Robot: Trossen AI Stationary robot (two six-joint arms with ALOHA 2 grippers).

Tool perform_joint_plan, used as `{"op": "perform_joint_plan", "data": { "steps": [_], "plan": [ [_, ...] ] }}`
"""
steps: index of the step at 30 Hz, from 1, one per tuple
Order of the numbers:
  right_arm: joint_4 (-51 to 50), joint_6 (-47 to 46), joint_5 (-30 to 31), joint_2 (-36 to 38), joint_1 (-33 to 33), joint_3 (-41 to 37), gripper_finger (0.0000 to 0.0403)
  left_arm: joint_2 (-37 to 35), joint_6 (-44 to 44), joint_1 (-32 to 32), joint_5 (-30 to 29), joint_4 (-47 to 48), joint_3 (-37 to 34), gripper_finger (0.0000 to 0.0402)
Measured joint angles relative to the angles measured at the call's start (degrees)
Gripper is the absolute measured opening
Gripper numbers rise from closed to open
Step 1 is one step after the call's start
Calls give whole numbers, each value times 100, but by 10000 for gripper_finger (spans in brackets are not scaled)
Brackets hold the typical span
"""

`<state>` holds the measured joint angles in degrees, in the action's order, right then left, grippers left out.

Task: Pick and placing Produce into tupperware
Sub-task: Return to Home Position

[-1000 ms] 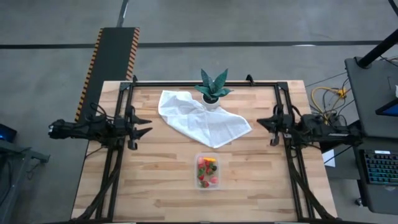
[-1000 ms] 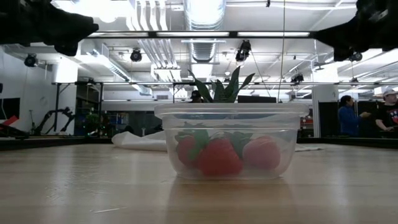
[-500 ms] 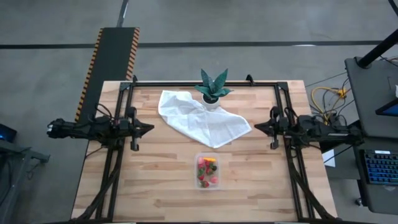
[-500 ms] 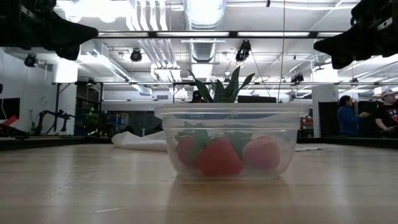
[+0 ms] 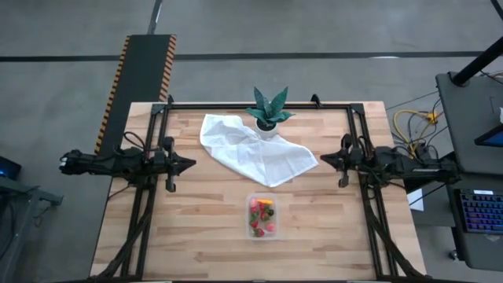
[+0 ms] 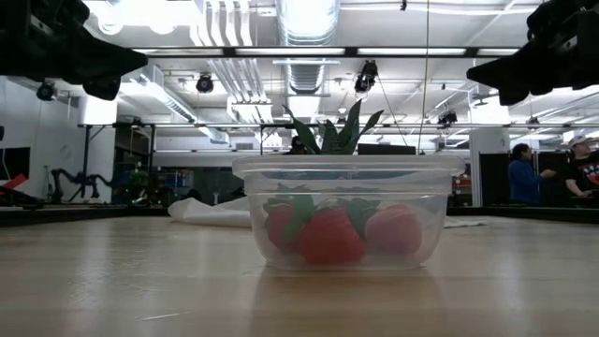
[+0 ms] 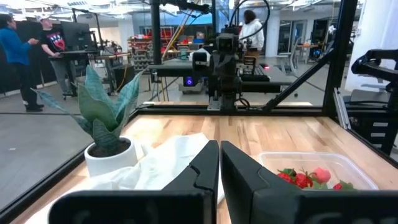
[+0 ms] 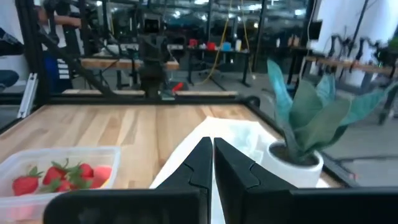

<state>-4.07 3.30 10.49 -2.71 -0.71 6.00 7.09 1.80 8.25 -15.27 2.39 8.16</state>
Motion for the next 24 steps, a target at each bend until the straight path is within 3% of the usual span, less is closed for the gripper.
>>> {"op": "perform_joint_plan", "data": {
  "steps": [13, 17, 24],
  "plan": [
    [126, 220, -17, -228, 0, -17, 8, 2, -2, 0, 3, -7, -11, 0],
    [135, 258, -342, -391, -1, -24, 8, 12, -4, 0, 4, -10, -11, 0],
    [168, -454, 291, -499, 0, -11, 16, 0, -4, 0, 4, -72, -11, 0]
  ]
}}
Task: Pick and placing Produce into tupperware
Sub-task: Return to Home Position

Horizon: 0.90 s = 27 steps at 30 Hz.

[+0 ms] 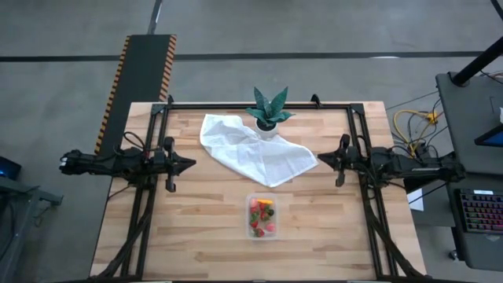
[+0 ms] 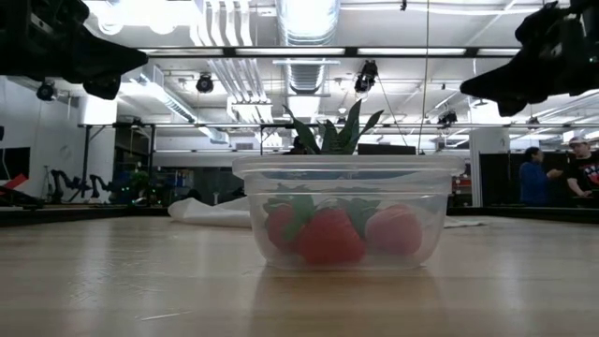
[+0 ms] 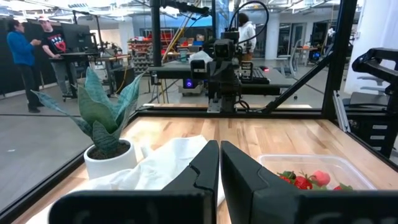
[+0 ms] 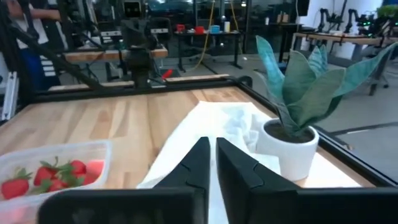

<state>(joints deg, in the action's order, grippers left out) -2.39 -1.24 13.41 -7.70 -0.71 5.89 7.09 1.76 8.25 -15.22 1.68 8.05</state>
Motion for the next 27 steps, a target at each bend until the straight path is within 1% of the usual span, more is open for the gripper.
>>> {"op": "perform_joint_plan", "data": {
  "steps": [4, 10, 13, 14, 16, 17, 20, 21, 24, 27],
  "plan": [
    [96, -80, -41, 2, -2, 8, 56, 0, -2, 0, 2, 2, 0, 0],
    [96, 12, 12, -87, -1, 9, 149, 0, -13, 0, 2, 8, 0, 0],
    [100, 210, 4, -165, -2, 9, 169, -2, -13, 0, 4, 10, 0, 0],
    [109, 318, -30, -195, -2, 9, 167, -2, -12, 0, 4, 10, 0, 0],
    [135, 562, -191, -246, -2, 9, 144, -2, -13, 0, 2, 18, 0, 0],
    [162, 630, -276, -263, -2, 9, 123, -2, -13, 0, 2, 28, 0, 0],
    [192, 731, -349, -252, -2, 9, 36, -2, -123, 0, 14, 34, 0, 0],
    [192, 729, -347, -250, -2, 9, 25, -2, -143, 0, 25, 49, 0, 0],
    [192, 608, -377, -249, -2, 8, 11, 3, -139, 0, 136, 118, 0, 0],
    [192, 578, -828, -247, -2, -22, 8, -15, -101, 2, 138, 112, 0, 0]
  ]
}}
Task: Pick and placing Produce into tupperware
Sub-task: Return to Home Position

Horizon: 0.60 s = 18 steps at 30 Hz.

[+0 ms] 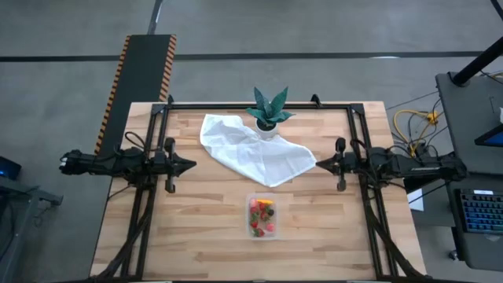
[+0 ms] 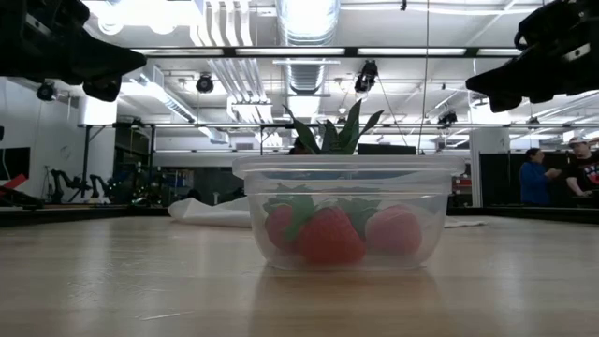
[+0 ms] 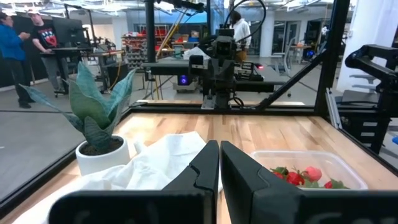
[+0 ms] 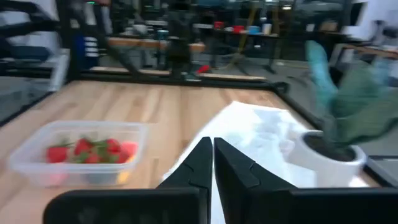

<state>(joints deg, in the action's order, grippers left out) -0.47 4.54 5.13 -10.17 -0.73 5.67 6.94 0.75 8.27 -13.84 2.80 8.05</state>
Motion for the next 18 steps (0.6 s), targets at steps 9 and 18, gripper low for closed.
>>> {"op": "perform_joint_plan", "data": {
  "steps": [9, 18],
  "plan": [
    [227, -392, -107, 234, 0, -525, 8, -33, -66, 0, 240, 125, -117, 0],
    [130, -273, -256, 638, 2, -516, 8, -28, -195, 0, 660, 54, -248, 0]
  ]
}}
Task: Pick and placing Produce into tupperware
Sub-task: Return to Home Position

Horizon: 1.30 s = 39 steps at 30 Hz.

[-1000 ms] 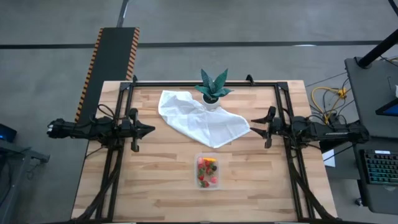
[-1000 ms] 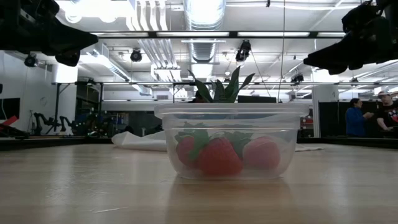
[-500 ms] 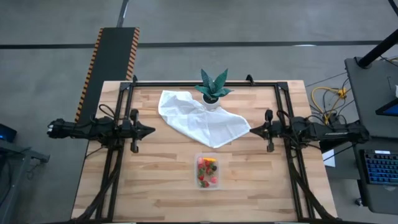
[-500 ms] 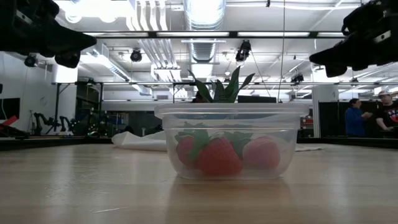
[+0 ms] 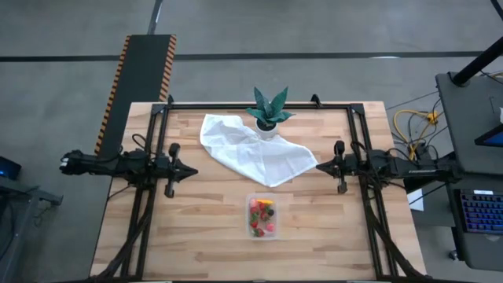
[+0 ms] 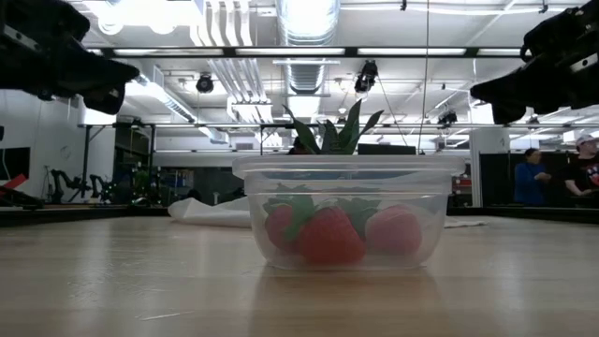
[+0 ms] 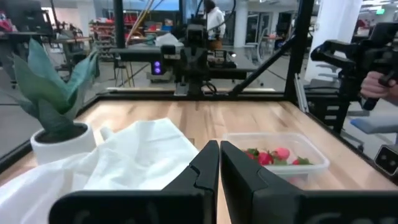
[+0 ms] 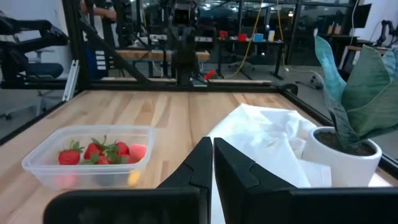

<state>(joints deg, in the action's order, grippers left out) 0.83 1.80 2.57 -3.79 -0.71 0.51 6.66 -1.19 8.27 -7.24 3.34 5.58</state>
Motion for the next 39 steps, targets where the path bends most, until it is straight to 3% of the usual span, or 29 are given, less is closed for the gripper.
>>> {"op": "perform_joint_plan", "data": {
  "steps": [5, 12, 21, 39],
  "plan": [
    [-1, -1, 17, -3, 0, 0, 8, -32, -164, -2, 155, -612, -508, 0],
    [-3, 24, 28, -9, 0, 0, 8, 0, 37, -21, 98, -895, -508, 0],
    [12, 321, 153, -13, 25, 2, 8, 42, 275, -294, -90, -746, -513, 0],
    [-25, 11, -101, -15, 188, 4, 9, 80, 478, -334, -73, -700, -524, 0]
  ]
}}
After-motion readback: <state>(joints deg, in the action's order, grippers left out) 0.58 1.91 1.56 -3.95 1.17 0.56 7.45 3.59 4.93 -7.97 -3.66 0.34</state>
